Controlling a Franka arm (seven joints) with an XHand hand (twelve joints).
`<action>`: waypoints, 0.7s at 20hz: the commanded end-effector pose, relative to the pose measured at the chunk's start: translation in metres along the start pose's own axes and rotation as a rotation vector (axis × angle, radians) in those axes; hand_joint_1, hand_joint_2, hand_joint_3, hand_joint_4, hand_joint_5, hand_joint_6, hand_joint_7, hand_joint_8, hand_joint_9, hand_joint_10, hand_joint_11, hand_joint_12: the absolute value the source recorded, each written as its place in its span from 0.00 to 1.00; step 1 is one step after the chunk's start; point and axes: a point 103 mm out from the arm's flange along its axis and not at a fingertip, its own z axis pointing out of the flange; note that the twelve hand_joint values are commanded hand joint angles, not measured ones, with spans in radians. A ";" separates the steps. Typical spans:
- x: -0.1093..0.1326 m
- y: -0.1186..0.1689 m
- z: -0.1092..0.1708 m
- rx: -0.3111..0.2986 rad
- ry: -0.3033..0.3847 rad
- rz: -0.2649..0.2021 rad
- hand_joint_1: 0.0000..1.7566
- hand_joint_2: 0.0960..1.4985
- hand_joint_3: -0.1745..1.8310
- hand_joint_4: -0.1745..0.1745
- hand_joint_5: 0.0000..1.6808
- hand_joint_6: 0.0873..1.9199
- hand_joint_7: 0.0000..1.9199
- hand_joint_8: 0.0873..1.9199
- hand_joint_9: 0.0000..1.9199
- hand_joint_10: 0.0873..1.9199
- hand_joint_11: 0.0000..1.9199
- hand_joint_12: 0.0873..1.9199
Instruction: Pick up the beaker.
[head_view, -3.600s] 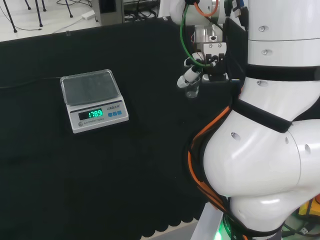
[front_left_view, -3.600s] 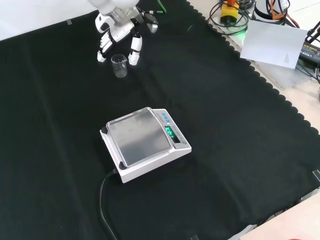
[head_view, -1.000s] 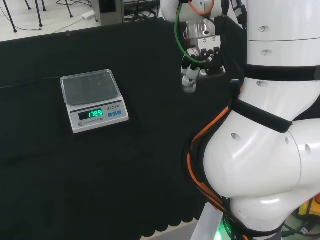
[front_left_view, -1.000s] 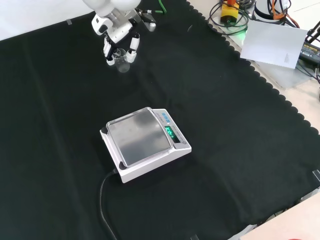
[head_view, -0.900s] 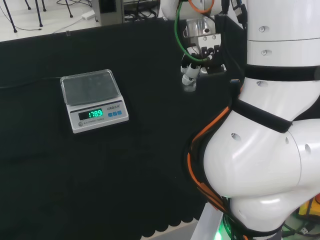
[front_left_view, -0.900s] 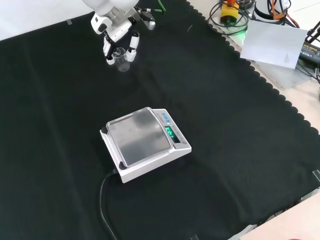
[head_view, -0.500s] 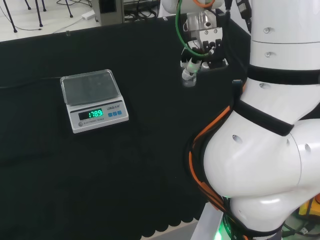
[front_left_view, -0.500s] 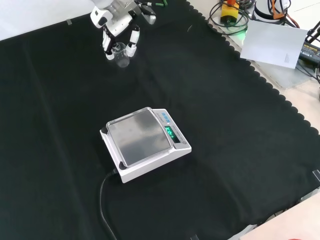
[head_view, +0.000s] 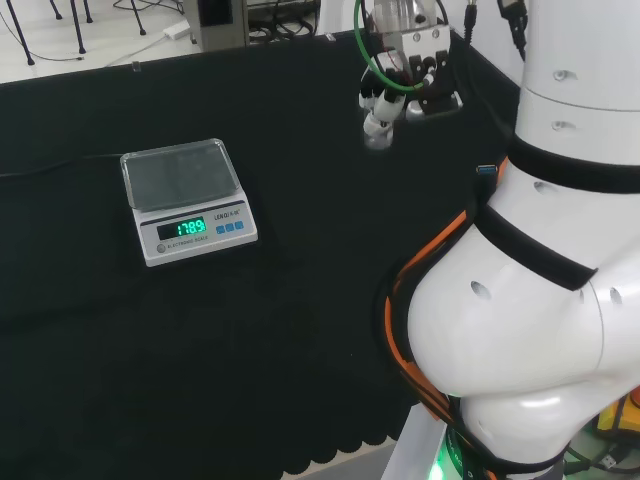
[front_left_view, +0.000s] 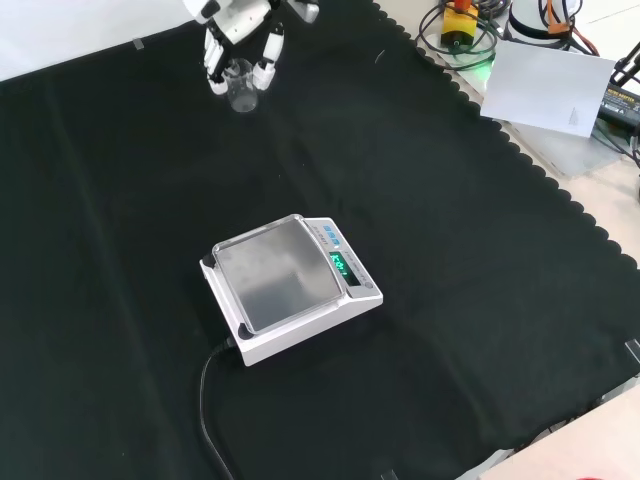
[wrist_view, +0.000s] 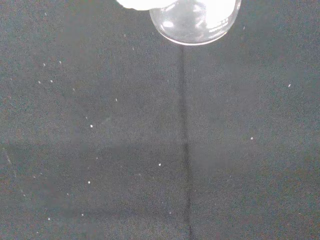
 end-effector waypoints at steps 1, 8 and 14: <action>0.006 -0.020 -0.021 -0.019 -0.043 -0.001 0.61 0.79 0.08 0.27 0.50 0.63 0.46 0.46 0.54 0.44 0.42 0.61; 0.024 -0.028 -0.050 -0.032 -0.074 -0.030 0.61 0.79 0.08 0.27 0.50 0.63 0.47 0.46 0.54 0.44 0.42 0.61; 0.028 -0.035 -0.063 -0.049 -0.072 -0.035 0.61 0.79 0.08 0.28 0.50 0.63 0.47 0.46 0.54 0.44 0.43 0.61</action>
